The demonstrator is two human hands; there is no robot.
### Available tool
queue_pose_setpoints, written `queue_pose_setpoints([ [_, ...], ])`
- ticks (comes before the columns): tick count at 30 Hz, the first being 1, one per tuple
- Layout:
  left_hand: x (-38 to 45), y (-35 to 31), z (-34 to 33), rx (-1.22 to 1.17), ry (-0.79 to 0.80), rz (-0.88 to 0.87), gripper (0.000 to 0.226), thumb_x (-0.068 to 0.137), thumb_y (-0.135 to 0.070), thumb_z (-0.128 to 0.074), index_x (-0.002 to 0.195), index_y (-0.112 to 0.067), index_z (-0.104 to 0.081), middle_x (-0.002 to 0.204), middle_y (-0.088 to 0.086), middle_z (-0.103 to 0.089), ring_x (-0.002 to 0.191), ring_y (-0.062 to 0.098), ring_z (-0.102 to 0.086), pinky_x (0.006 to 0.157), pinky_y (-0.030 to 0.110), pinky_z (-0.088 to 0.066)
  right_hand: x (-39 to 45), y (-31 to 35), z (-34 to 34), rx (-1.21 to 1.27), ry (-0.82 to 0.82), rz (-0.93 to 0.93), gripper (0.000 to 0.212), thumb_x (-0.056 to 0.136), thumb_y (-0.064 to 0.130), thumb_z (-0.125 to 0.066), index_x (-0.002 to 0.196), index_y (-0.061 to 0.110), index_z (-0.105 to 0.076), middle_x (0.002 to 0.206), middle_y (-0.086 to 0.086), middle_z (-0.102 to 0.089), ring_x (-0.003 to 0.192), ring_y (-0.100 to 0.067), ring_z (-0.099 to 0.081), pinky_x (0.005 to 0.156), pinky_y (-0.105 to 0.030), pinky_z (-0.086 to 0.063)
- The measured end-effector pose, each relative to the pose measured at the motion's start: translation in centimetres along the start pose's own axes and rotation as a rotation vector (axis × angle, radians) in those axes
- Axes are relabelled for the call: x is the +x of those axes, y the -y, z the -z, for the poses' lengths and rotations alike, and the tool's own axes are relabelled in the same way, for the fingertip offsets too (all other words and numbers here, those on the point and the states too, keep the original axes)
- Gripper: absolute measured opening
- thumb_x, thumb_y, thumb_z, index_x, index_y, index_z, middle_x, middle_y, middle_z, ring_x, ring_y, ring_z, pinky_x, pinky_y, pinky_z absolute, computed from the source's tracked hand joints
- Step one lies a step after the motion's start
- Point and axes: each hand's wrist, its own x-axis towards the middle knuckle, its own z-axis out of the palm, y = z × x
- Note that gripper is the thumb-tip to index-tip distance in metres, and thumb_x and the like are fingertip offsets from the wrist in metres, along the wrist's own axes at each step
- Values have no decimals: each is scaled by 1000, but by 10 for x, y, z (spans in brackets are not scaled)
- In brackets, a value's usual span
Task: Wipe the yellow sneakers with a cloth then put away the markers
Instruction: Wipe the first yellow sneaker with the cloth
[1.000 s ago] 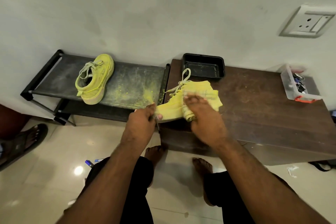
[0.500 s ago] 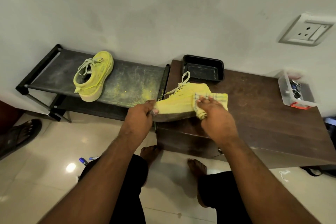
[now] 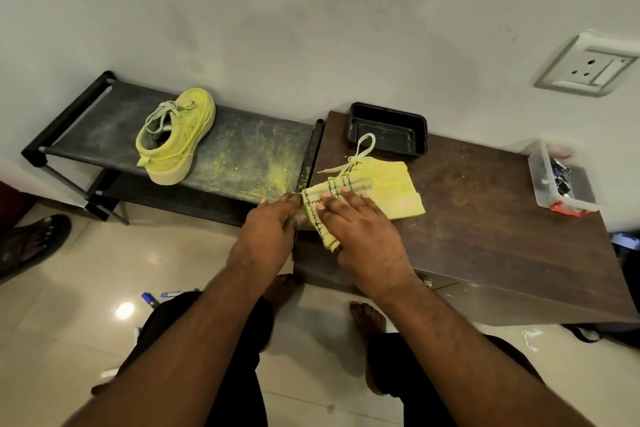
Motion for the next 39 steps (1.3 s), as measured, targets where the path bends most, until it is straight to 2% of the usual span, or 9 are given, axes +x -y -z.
queue_pose_setpoints([
  [6,0,1,0,34,7,-6,42,94,-14,-56,136,-19,-52,144,1,-46,143,29,-23,118,37,-20,-12,-71,17,-136,35,-293,55,82,10,-61,136,17,-51,144,-4,-48,137,-28,-38,115,-42,-27],
  [9,2,2,3,57,19,-37,43,95,-14,-56,137,-19,-50,145,0,-45,144,29,-19,116,30,-12,-26,-102,33,-22,15,-695,34,85,8,-55,118,8,-61,124,-15,-61,114,-32,-55,92,-39,-48],
  [11,1,4,4,54,38,-65,44,94,-13,-57,137,-19,-51,145,0,-46,144,30,-20,116,32,-12,-37,-107,39,73,-80,-863,32,84,4,-56,116,6,-62,114,-19,-65,101,-36,-61,81,-38,-49],
  [15,0,7,4,79,31,-121,44,94,-13,-57,137,-19,-51,145,-3,-45,144,29,-20,117,33,-12,-39,-81,40,166,-316,-614,59,78,-5,-60,133,13,-55,137,-8,-54,126,-29,-50,105,-39,-40],
  [20,1,5,5,99,-9,-219,42,92,-9,-58,134,-14,-53,140,1,-51,139,22,-34,114,22,0,-16,-24,12,-59,-83,3,80,60,-9,-69,136,10,-50,140,-11,-51,134,-32,-42,113,-49,-29],
  [23,3,12,4,223,-24,-282,42,92,-14,-59,133,-15,-54,136,3,-56,134,18,-43,117,31,8,-12,-37,12,-28,7,-122,74,81,-3,-55,147,21,-33,154,1,-31,145,-22,-20,118,-35,-9],
  [27,0,7,7,490,-36,-235,43,97,-34,-48,139,-32,-45,141,-12,-49,145,15,-19,111,47,23,-17,-71,24,44,-30,-477,68,84,-2,-49,146,22,-36,153,5,-33,143,-18,-24,118,-32,-17],
  [32,1,-5,2,584,26,-233,49,97,-48,-39,144,-37,-35,147,-18,-40,148,14,0,102,54,31,-19,-70,21,55,14,-484,69,86,-1,-50,148,21,-31,156,4,-28,144,-17,-20,117,-31,-15],
  [39,8,-8,-5,497,28,-240,50,98,-34,-45,146,-25,-35,150,-8,-39,144,7,-19,110,43,25,-13,-46,26,106,-118,-383,70,81,-6,-51,145,18,-37,152,3,-34,144,-16,-22,117,-27,-10],
])
